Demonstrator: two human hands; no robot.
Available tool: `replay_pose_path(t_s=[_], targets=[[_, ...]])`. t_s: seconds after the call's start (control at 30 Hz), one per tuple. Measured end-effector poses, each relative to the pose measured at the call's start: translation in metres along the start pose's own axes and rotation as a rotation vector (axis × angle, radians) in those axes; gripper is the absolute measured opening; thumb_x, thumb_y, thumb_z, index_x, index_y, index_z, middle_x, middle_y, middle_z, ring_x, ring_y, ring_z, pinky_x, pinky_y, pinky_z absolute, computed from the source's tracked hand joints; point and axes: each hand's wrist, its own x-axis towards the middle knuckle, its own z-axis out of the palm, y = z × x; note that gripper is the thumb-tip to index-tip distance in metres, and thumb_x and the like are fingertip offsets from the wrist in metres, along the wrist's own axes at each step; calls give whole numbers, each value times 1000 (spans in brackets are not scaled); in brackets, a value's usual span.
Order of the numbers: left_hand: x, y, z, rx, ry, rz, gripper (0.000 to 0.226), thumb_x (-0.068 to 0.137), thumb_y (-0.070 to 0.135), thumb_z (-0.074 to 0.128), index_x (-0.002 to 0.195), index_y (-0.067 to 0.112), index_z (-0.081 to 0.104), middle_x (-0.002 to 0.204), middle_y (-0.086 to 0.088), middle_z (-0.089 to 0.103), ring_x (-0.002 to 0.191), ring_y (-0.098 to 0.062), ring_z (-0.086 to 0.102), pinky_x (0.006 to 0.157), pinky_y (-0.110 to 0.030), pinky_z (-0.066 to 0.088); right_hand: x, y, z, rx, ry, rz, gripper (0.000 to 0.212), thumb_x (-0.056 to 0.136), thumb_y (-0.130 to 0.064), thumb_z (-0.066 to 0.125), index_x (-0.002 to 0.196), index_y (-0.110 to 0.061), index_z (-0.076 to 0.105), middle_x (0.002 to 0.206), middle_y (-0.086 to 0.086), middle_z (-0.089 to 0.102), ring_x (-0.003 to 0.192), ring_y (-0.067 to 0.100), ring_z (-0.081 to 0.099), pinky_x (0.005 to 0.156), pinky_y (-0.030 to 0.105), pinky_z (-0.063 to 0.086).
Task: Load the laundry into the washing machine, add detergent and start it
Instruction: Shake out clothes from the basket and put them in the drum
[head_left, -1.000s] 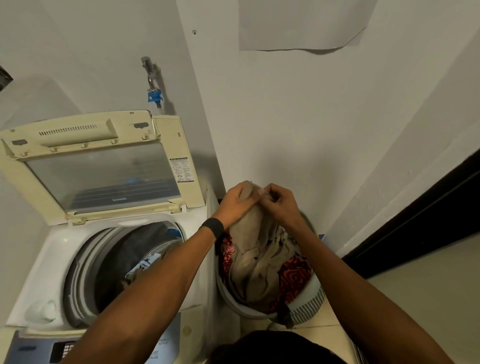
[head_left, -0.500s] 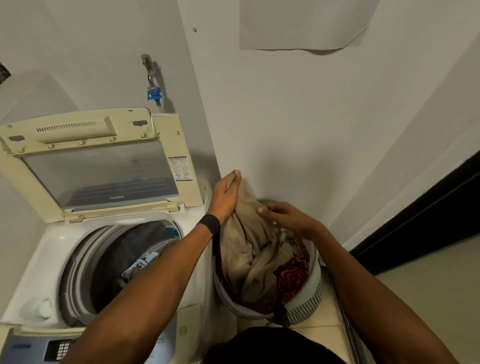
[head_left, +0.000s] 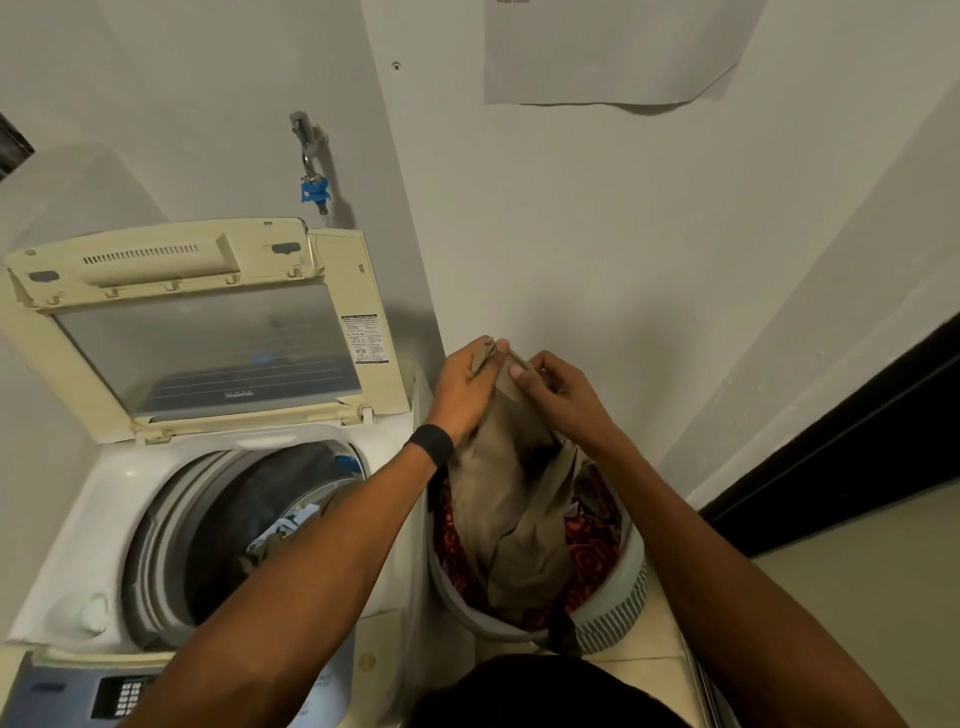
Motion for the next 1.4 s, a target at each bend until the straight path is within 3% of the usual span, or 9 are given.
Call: replay_pose_path(t_s=[0.27,0.4,0.5,0.63,0.77,1.0,1.1,1.27,1.4], targets=[[14,19,-26,26,-33,62,38,108,25,54,70,25,52,63,22,54,66,3,50,68,-14,40,-6,12,-32,-245,-469,307,42,85,-51,79,112,-20,74,108,-2,75,99,16,71,92,43,59],[21,22,-31,59,-26,76,36,106,35,57,86,7,68,84,-9,70,78,-4,61,74,-16,46,-1,-8,-39,-295,-307,174,29,85,-47,80,95,-22,70,91,-5,71,85,13,68,81,38,60],[19,22,-30,53,-106,112,29,106,36,56,102,11,70,98,-3,72,92,-7,66,83,-19,50,-2,-29,-36,-41,-159,36,21,91,-32,76,110,-24,70,103,-10,72,95,2,69,83,23,58],[15,16,-16,83,-238,176,18,100,27,67,108,11,70,105,-1,72,102,-11,68,90,-22,52,15,-32,-19,-256,-178,17,35,89,-35,78,115,-12,70,111,4,73,103,22,69,91,35,56],[22,20,-19,49,25,99,30,108,33,52,91,9,59,84,1,61,78,-7,58,77,-25,45,15,-21,-8,-288,-137,24,57,76,-54,84,108,-12,64,99,3,69,85,16,61,75,32,50],[28,29,-36,-31,198,63,44,111,39,41,91,0,50,81,-10,47,75,-14,48,74,-31,41,5,-6,-32,-352,-115,-8,50,82,-56,79,73,-19,46,63,-6,44,55,9,42,55,27,33],[30,26,-45,-36,236,61,39,111,39,42,93,6,55,82,-15,52,76,-19,54,79,-37,45,6,-6,-54,-285,-125,-16,35,88,-50,75,77,-21,59,65,-7,57,59,5,54,59,25,41],[22,18,-32,4,31,13,67,91,69,58,112,6,54,109,-13,65,103,-10,65,96,-27,51,9,-27,-60,-139,-69,-143,17,100,-38,64,95,-25,72,86,-8,69,84,12,65,73,29,49],[13,23,-6,-36,-167,86,52,89,55,67,110,9,56,103,-8,66,92,-9,64,81,-17,51,15,-41,-33,-113,-81,-171,25,102,-40,60,97,-21,75,90,-4,72,88,18,67,74,35,52]])
